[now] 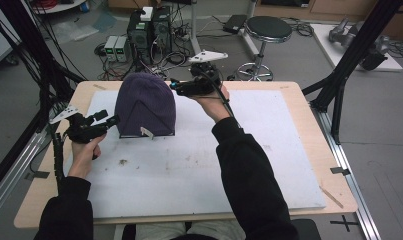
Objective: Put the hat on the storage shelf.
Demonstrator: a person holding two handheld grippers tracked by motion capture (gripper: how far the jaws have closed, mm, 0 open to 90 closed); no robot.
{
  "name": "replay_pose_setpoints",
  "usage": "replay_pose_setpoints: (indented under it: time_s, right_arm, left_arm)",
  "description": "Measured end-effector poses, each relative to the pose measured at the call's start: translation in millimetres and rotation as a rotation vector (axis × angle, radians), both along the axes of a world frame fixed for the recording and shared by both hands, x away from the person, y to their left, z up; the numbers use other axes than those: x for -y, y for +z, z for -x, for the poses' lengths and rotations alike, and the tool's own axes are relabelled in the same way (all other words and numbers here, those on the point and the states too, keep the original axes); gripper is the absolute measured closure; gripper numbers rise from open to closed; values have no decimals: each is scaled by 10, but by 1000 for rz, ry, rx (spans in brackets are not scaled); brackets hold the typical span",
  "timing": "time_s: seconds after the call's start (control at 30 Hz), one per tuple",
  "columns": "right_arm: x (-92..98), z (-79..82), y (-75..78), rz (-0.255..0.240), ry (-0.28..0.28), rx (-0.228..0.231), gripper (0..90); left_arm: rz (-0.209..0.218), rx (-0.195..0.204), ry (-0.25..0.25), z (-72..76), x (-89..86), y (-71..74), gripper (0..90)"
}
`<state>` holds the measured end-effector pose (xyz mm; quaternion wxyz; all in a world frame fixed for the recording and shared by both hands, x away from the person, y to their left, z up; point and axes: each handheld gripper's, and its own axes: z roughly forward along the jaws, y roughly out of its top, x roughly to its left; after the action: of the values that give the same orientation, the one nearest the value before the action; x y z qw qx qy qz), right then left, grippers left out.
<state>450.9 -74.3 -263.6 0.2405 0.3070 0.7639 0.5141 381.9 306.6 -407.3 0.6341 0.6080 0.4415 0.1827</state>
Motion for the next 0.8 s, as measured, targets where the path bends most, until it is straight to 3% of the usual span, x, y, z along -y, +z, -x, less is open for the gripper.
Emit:
replay_pose_setpoints:
  time_s: [0.2,0.33,0.43,0.6,0.7,0.8]
  right_arm:
    - [281,56,36,1,-52,-38,113]
    - [507,110,57,3,-73,-11,114]
    - [666,188,43,6,-80,19,114]
    - [940,300,-5,-10,-117,28,108]
    - [1142,385,-47,-43,-201,50,58]
    - [1324,430,-100,-68,-249,31,40]
  left_arm:
    - [-16,27,6,60,35,72,212]
    - [-28,36,19,97,37,108,206]
    - [-65,45,34,123,63,135,203]
    - [-103,53,52,175,110,165,198]
    - [-109,60,60,226,117,192,190]
    - [-109,63,72,276,113,214,190]
